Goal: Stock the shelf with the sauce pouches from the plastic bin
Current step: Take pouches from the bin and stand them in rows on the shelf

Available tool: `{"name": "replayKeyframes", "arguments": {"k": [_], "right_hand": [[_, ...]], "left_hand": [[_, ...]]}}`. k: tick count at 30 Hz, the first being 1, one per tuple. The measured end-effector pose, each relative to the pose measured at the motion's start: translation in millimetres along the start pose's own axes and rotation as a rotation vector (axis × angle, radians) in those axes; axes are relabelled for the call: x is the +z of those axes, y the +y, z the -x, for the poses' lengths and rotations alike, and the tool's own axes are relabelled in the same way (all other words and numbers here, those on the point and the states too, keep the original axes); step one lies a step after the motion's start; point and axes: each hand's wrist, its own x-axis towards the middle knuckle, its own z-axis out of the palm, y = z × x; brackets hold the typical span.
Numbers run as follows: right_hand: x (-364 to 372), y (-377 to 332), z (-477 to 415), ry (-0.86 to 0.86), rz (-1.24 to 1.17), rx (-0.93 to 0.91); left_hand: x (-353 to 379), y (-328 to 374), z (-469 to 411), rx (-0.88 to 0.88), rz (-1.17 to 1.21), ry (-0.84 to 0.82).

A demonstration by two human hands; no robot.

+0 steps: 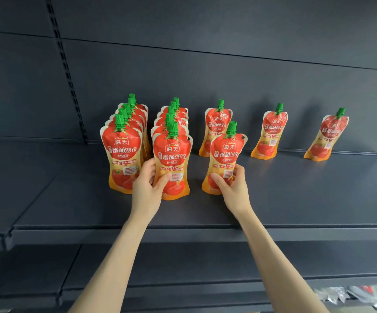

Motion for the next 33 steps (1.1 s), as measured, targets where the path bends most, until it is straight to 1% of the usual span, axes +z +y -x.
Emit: {"name": "replayKeyframes", "arguments": {"k": [5, 19, 23, 25, 27, 33], "right_hand": [[1, 1, 2, 0.028, 0.033, -0.007], [2, 4, -1, 0.069, 0.062, -0.007], [0, 5, -1, 0.078, 0.049, -0.023], [-1, 6, -2, 0.097, 0.03, -0.017], [-5, 7, -4, 0.124, 0.023, -0.02], [-32, 11, -28, 0.181, 0.051, -0.008]], "left_hand": [[-1, -3, 5, -0.007, -0.077, 0.04], [2, 1, 10, -0.008, -0.231, 0.069], [5, 8, 23, 0.022, -0.326, 0.181], [9, 14, 30, 0.064, -0.31, 0.224], [18, 20, 34, 0.09, -0.264, 0.206], [76, 30, 22, 0.073, -0.155, 0.045]]}}
